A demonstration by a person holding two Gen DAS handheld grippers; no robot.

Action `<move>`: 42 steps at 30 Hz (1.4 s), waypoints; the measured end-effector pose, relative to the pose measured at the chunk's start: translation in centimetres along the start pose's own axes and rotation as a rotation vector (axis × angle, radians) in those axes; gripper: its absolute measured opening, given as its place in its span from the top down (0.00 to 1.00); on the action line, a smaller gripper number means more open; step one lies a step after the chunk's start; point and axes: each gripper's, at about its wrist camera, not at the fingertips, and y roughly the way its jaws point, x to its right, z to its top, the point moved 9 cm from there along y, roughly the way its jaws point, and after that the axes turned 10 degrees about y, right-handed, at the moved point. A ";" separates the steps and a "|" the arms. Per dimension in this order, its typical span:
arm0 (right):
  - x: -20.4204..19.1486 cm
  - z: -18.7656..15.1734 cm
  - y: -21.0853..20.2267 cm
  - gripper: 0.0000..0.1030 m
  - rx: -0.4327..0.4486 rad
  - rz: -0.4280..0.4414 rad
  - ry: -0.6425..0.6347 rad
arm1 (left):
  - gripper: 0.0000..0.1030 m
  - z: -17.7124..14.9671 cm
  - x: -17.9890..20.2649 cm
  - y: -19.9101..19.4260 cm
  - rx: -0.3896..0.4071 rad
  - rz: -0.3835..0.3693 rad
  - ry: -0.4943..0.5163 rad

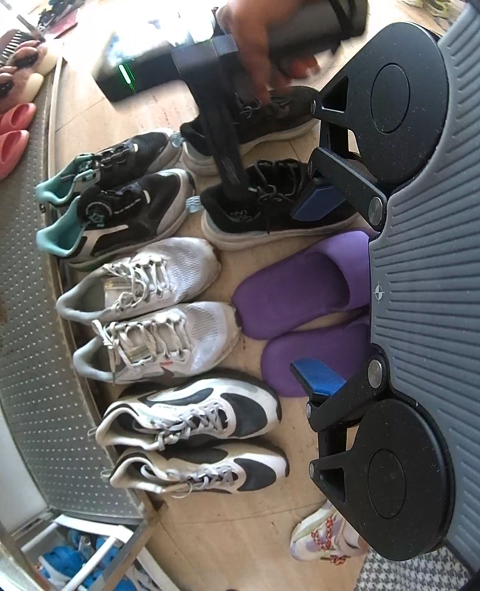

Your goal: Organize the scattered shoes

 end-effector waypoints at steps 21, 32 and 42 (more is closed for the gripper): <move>13.7 0.8 2.7 0.35 0.000 -0.133 0.357 | 0.16 -0.2 0.6 2.5 -0.060 0.026 0.029; 13.7 -0.5 3.0 0.43 -0.050 -0.066 0.631 | 0.16 0.0 0.5 2.1 -0.045 0.024 0.025; 10.0 -1.5 2.3 0.34 -0.093 0.058 0.627 | 0.16 0.4 0.5 1.6 -0.027 0.036 0.040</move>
